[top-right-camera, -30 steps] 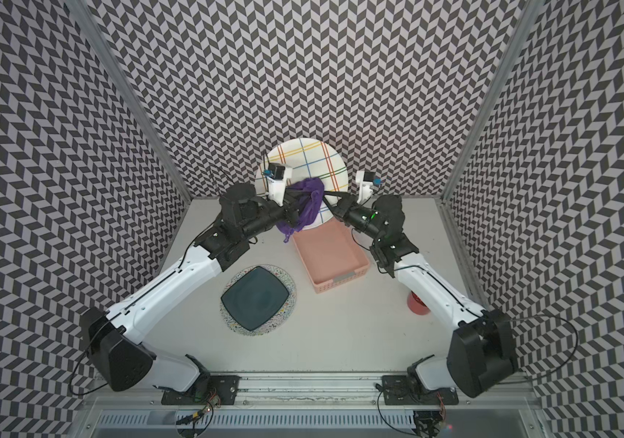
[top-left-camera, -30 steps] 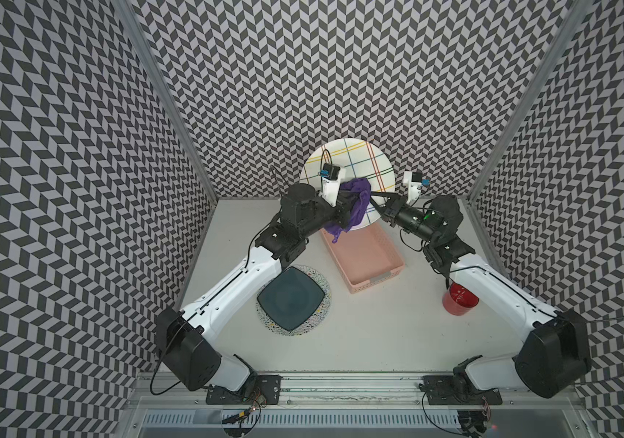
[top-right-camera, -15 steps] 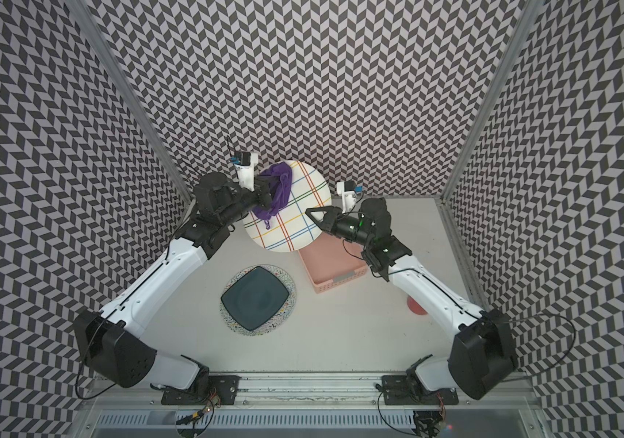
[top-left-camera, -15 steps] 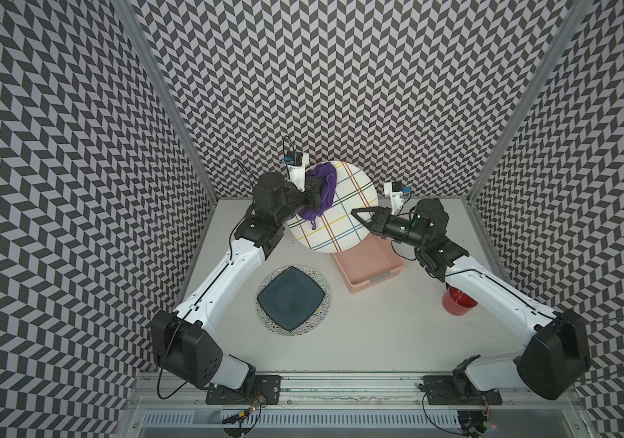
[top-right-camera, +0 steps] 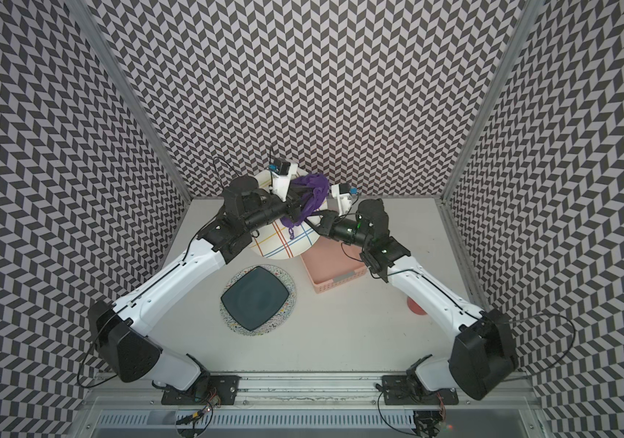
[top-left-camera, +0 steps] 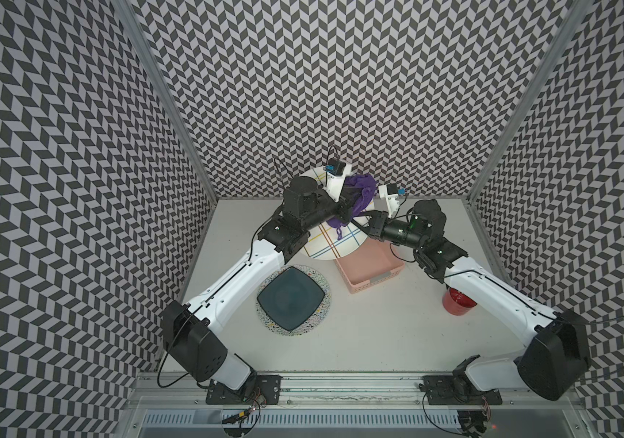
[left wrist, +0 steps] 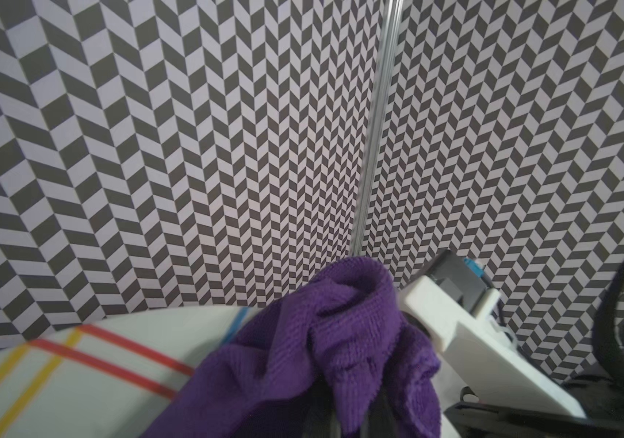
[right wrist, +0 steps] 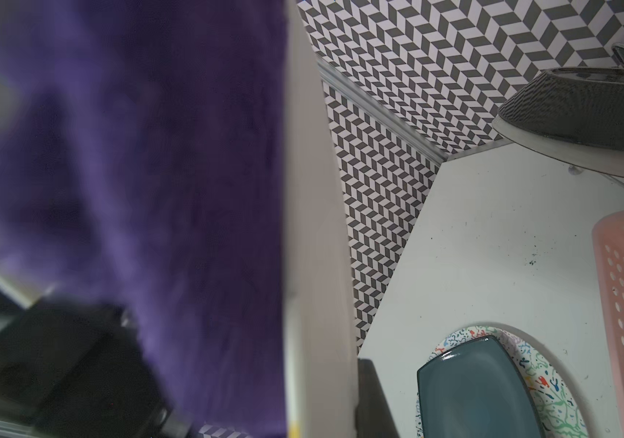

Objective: Wipe the wet plate dry
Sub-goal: Wipe the plate with towel.

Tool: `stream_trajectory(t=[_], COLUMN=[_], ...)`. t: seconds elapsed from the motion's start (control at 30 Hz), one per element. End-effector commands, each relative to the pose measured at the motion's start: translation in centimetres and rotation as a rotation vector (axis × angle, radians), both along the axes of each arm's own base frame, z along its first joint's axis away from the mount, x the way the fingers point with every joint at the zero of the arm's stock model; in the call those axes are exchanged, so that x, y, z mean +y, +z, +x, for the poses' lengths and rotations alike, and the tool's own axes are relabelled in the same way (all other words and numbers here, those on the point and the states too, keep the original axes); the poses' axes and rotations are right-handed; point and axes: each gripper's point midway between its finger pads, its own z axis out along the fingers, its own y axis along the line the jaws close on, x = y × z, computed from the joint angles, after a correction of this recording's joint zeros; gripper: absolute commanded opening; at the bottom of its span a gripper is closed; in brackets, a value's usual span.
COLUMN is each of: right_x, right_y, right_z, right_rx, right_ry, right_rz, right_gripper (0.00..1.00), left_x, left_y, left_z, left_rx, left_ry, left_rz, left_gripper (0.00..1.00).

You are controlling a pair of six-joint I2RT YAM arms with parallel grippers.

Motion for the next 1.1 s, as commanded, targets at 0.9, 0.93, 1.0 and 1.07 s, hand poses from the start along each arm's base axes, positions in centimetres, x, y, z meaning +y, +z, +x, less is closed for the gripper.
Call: stream_trajectory(t=[0.9,0.93,1.0,1.07], right_x=[-6.3,-5.6,-4.1,-3.4], right_y=[11.5,11.3,10.6,10.6], right_z=[-3.2,-2.9,-2.1,-1.6], right_rx=[-0.316,-0.303,-0.266,-0.242], right_ry=[0.101,0.106,0.126,0.134], right_rz=[0.407,0.394,0.367,0.386], right_gripper=[0.0,0.0,0.0,0.0], left_x=[12.4,11.5,9.7,7.8], left_y=[9.0,9.5,10.4,11.3], left_z=[-2.3,-2.9,-4.2,-5.8], left_rx=[0.39,0.396,0.406,0.414], left_ry=[-0.576,-0.619,-0.714,-0.81], left_rz=[-1.104,-1.104,-1.108,-1.11], left_gripper=[0.0,0.0,0.0,0.0])
